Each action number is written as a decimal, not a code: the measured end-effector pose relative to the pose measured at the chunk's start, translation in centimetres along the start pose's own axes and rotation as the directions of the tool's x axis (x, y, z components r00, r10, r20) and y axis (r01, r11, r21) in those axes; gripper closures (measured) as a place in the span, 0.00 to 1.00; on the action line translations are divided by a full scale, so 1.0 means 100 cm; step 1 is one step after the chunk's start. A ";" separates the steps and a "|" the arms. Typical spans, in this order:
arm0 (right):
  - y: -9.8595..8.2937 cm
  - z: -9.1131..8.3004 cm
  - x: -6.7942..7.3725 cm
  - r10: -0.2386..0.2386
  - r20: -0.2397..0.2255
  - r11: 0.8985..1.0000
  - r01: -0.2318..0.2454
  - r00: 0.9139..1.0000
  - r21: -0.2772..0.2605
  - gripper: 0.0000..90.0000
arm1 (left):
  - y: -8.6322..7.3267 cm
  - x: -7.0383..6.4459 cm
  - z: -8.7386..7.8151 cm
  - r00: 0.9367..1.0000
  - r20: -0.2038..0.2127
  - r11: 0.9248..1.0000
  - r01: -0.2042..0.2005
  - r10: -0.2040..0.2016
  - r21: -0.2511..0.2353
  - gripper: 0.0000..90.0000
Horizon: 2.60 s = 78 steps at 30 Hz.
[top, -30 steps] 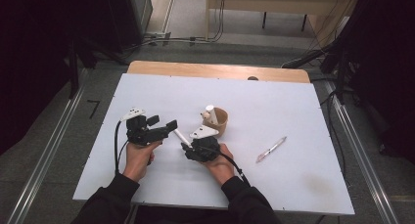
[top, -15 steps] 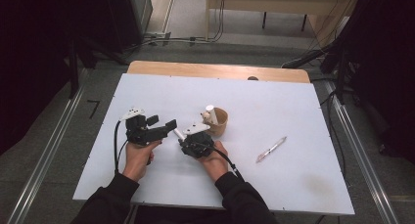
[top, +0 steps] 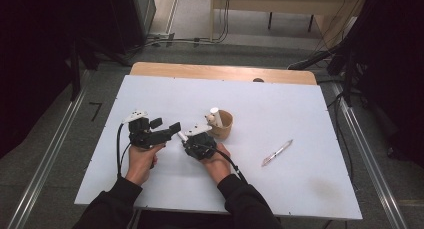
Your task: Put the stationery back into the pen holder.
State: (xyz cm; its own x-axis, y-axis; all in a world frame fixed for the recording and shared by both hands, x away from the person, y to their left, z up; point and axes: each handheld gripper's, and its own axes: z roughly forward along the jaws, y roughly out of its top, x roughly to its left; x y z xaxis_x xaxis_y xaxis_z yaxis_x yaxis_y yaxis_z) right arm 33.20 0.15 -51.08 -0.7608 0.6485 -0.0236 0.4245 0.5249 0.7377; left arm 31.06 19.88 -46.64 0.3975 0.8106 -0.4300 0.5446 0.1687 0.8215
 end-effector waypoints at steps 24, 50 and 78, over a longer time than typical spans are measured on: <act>0.000 -0.001 -0.001 0.010 -0.003 1.000 -0.010 1.000 0.003 0.86 | 0.000 0.001 -0.001 1.000 0.008 1.000 0.018 -0.018 0.002 0.11; -0.002 -0.089 -0.026 0.101 -0.096 0.977 -0.117 0.990 -0.181 0.85 | 0.002 -0.018 -0.006 0.995 0.093 0.999 0.035 -0.033 -0.020 0.11; -0.031 -0.127 -0.063 0.196 -0.072 0.948 -0.208 0.978 -0.241 0.85 | -0.029 -0.079 0.026 0.968 0.251 0.991 -0.034 0.001 0.128 0.12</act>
State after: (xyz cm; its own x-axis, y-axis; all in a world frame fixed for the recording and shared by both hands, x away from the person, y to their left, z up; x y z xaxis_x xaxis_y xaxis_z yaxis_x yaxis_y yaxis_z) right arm 30.43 -12.55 -44.64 -0.6963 0.6973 0.1703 0.4423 0.2299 0.8669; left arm 28.31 11.52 -46.60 0.5706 0.6441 -0.5094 0.6210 0.0674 0.7809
